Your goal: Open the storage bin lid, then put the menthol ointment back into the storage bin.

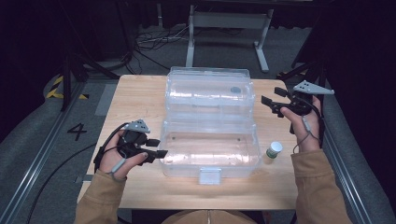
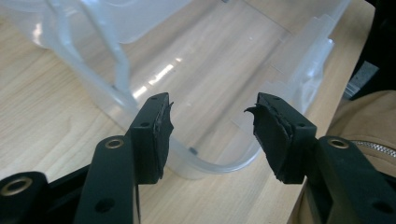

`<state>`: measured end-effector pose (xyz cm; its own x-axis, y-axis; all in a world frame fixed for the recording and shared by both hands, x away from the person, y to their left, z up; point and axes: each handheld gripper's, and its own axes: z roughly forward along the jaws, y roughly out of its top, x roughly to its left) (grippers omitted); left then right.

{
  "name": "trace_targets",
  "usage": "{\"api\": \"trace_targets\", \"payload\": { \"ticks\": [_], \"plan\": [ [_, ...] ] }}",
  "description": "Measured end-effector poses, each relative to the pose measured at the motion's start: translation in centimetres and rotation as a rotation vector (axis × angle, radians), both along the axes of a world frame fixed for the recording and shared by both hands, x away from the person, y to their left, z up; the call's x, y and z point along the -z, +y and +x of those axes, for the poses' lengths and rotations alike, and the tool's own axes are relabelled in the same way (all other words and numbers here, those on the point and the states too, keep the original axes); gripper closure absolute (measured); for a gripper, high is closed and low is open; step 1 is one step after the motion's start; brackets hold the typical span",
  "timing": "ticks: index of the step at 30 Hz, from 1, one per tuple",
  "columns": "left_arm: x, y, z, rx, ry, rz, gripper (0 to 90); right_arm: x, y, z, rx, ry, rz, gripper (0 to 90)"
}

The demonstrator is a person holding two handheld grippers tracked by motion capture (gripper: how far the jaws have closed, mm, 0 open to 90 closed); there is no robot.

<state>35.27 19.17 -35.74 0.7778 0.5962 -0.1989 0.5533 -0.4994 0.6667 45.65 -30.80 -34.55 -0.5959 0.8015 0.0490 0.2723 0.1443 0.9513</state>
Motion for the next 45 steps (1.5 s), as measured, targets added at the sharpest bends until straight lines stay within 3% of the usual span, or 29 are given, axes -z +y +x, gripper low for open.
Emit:
{"api": "trace_targets", "payload": {
  "ticks": [1, 2, 3, 4, 8, 11, 13, 17, 21, 24, 26, 28, 31, 36, 39, 45],
  "plan": [
    [-0.1, 0.2, 0.1, -0.005, -0.001, 0.000, 47.0, 0.0, -0.1, -0.4, 0.001, 0.001, -0.011, 27.8],
    [-0.4, 0.7, 0.2, -0.017, -0.007, -0.008, 46.8, 0.0, -0.2, -0.7, -0.012, 0.003, -0.025, 35.7],
    [-0.4, 0.7, 0.2, -0.017, -0.007, -0.008, 46.5, 0.0, -0.2, -0.7, -0.012, 0.003, -0.025, 35.7],
    [-0.6, 0.9, 0.3, -0.025, -0.009, -0.015, 46.5, -0.1, -0.5, -1.2, -0.053, 0.020, -0.011, 41.3],
    [-1.0, 1.8, 0.8, -0.066, -0.014, -0.027, 46.1, -0.2, -0.9, -2.2, -0.083, 0.035, -0.012, 44.0],
    [-1.1, 2.3, 1.2, -0.109, -0.012, -0.030, 45.9, -0.4, -1.2, -2.8, -0.063, 0.034, -0.014, 44.4],
    [-1.1, 2.5, 1.5, -0.131, -0.014, -0.023, 45.9, -0.3, -1.4, -3.1, -0.054, 0.057, -0.020, 44.4],
    [-1.1, 2.5, 1.8, -0.139, -0.018, -0.017, 45.5, -0.3, -1.9, -3.6, -0.054, 0.067, -0.037, 45.9],
    [-1.1, 2.5, 2.2, -0.151, -0.014, -0.010, 45.1, -0.6, -2.5, -4.1, -0.026, 0.073, -0.043, 40.1],
    [-0.9, 2.7, 2.4, -0.155, -0.016, -0.005, 44.8, -0.6, -2.8, -4.5, -0.009, 0.070, -0.043, 28.1],
    [-1.0, 2.8, 2.5, -0.161, -0.017, -0.009, 44.6, -0.6, -2.8, -4.7, 0.011, 0.054, -0.080, 17.8],
    [-1.0, 2.9, 2.6, -0.168, -0.018, -0.014, 44.6, -0.5, -2.7, -4.9, 0.025, 0.044, -0.112, 16.7],
    [-0.9, 3.0, 2.7, -0.175, -0.014, -0.013, 44.6, -0.5, -2.7, -5.2, 0.017, 0.070, -0.162, 22.2],
    [-0.7, 3.1, 2.8, -0.173, -0.013, -0.010, 44.4, -0.6, -2.9, -5.4, -0.022, 0.106, -0.170, 30.9],
    [-0.7, 3.2, 2.8, -0.175, -0.009, -0.007, 44.3, -0.8, -2.9, -5.7, -0.028, 0.118, -0.198, 37.3],
    [-0.7, 3.4, 2.8, -0.185, -0.009, -0.011, 44.1, -1.1, -3.1, -6.1, -0.028, 0.154, -0.205, 43.9]
  ]
}}
